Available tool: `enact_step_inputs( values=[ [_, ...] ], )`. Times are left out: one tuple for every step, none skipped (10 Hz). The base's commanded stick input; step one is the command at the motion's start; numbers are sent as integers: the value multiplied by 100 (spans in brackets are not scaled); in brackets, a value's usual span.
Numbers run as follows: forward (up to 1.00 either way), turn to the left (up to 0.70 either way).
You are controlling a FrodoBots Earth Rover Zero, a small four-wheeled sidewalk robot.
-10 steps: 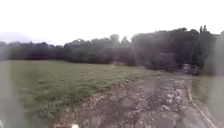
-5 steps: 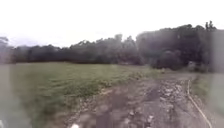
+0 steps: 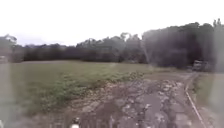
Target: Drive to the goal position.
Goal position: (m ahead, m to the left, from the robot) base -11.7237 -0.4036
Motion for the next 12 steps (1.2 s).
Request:
enact_step_inputs(
  values=[
    [-70,-26],
    [-70,-26],
    [-70,-26],
    [-70,-26],
    [-70,-26],
    [-70,-26],
    [-70,-25],
    [-70,-13],
    [-70,-8],
    [-70,-7],
    [-70,-2],
    [-58,0]
  ],
)
